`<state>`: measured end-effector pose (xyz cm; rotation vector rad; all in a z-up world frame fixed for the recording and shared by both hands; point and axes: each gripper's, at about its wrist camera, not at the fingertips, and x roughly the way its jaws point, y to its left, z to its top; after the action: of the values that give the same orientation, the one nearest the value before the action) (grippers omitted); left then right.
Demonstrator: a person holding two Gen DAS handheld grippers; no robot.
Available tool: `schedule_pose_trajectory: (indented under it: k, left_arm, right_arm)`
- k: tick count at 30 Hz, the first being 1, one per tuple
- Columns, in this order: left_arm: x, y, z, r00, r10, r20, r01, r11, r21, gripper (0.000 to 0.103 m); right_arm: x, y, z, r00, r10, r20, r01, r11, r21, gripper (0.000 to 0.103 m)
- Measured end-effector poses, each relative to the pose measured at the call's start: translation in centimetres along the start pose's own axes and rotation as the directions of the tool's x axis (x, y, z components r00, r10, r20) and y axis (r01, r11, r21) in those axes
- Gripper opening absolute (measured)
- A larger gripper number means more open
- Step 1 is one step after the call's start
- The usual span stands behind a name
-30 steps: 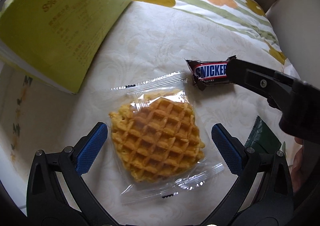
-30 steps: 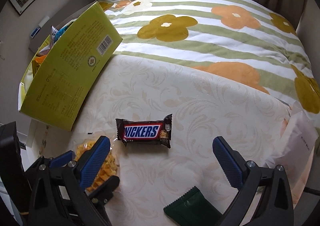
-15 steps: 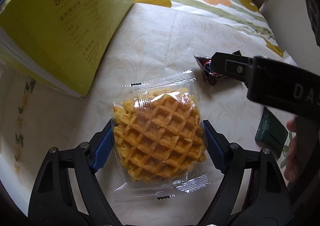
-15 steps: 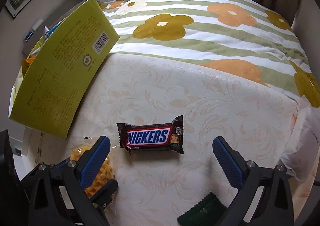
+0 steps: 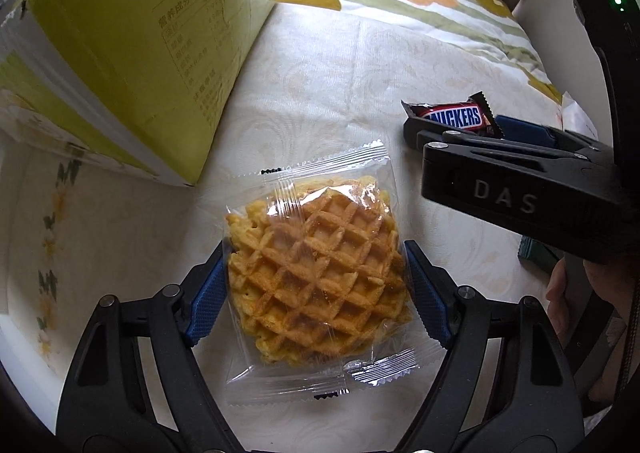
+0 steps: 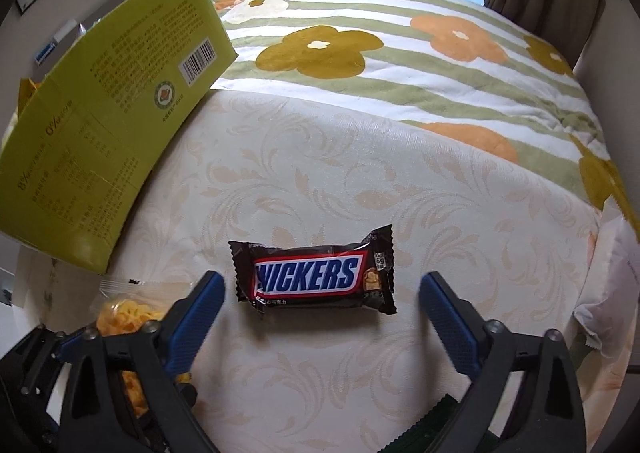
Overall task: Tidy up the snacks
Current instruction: 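Grasp the wrapped waffle with the left tool while the right tool grasps the Snickers bar, then carry the waffle and Snickers bar over the yellow box with both tools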
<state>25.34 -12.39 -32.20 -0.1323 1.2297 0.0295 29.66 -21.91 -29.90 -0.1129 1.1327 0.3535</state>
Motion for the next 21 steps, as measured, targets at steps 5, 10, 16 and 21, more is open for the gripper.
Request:
schedule_pose_trajectory:
  k: [5, 10, 16, 21]
  left_arm:
    - [0.0, -0.1, 0.1, 1.0, -0.003, 0.004, 0.003, 1.0, 0.004, 0.079]
    - [-0.7, -0.7, 0.4, 1.0, -0.012, 0.018, 0.012, 1.0, 0.029, 0.079]
    - [-3.4, -2.2, 1.4, 0.997, -0.03, 0.07, 0.025, 0.997, 0.066, 0.079]
    - [-7.3, -4.2, 2.9, 0.986, -0.07, 0.154, 0.057, 0.994, 0.09, 0.079]
  right_arm:
    - [-0.5, 0.5, -0.1, 1.0, -0.003, 0.014, 0.003, 1.0, -0.024, 0.055]
    - [-1.7, 0.0, 0.0, 0.999, 0.019, 0.027, -0.019, 1.0, 0.0, 0.052]
    - [-6.0, -1.8, 0.9, 0.997, 0.011, 0.08, -0.014, 0.999, 0.035, 0.052]
    - [-10.1, -3.6, 2.1, 0.99, -0.001, 0.139, -0.006, 0.999, 0.052, 0.052]
